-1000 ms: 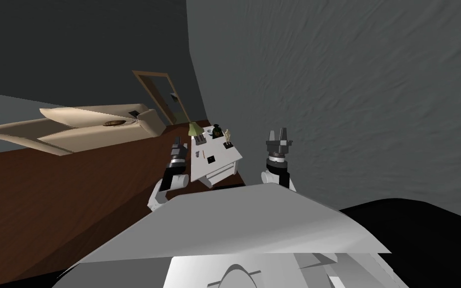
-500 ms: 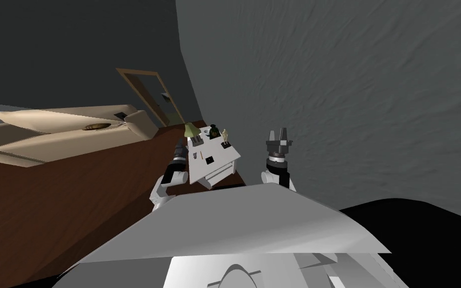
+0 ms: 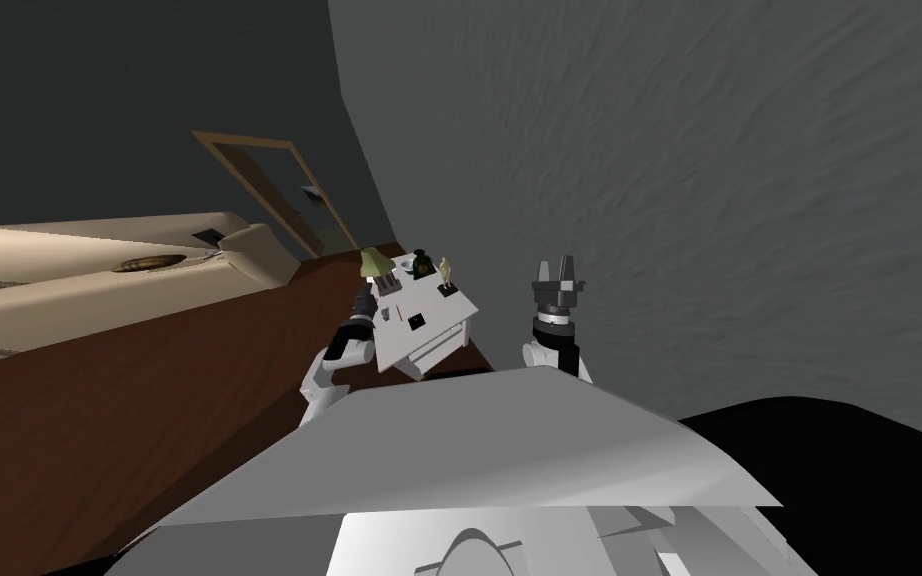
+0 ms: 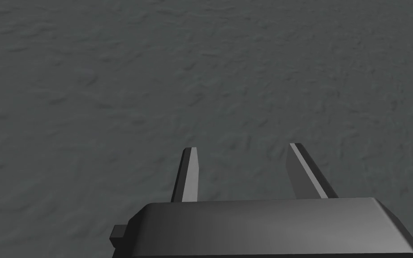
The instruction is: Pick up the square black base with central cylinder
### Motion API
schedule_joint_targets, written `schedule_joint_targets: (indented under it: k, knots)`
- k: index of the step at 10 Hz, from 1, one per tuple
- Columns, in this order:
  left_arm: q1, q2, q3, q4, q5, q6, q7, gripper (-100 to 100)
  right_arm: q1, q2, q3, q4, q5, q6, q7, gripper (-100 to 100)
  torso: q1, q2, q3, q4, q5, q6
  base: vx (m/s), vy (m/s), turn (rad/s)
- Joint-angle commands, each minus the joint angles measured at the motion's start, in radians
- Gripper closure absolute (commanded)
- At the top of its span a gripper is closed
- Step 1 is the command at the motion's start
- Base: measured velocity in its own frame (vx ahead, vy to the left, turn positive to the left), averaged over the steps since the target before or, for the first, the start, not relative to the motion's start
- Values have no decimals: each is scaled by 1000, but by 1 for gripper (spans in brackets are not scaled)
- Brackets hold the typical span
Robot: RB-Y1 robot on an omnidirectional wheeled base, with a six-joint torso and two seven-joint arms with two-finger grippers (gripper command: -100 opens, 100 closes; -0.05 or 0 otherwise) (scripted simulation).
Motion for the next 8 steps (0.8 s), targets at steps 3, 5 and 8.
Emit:
schedule_joint_targets:
  k: [3, 5, 8]
  knots:
    - [-70, 37, 12, 111, 38, 99, -54, -100, 0, 0, 0, 0, 0, 0, 0, 0, -1, 0, 0, 0, 0, 0, -29, 37, -180]
    - [-98, 51, 16, 181, 55, 144, -80, -100, 0, 0, 0, 0, 0, 0, 0, 0, 0, 0, 0, 0, 0, 0, -27, 43, -157]
    - [-126, 64, 20, 242, 73, 212, -106, -100, 0, 0, 0, 0, 0, 0, 0, 0, 0, 0, 0, 0, 0, 1, -26, 38, -148]
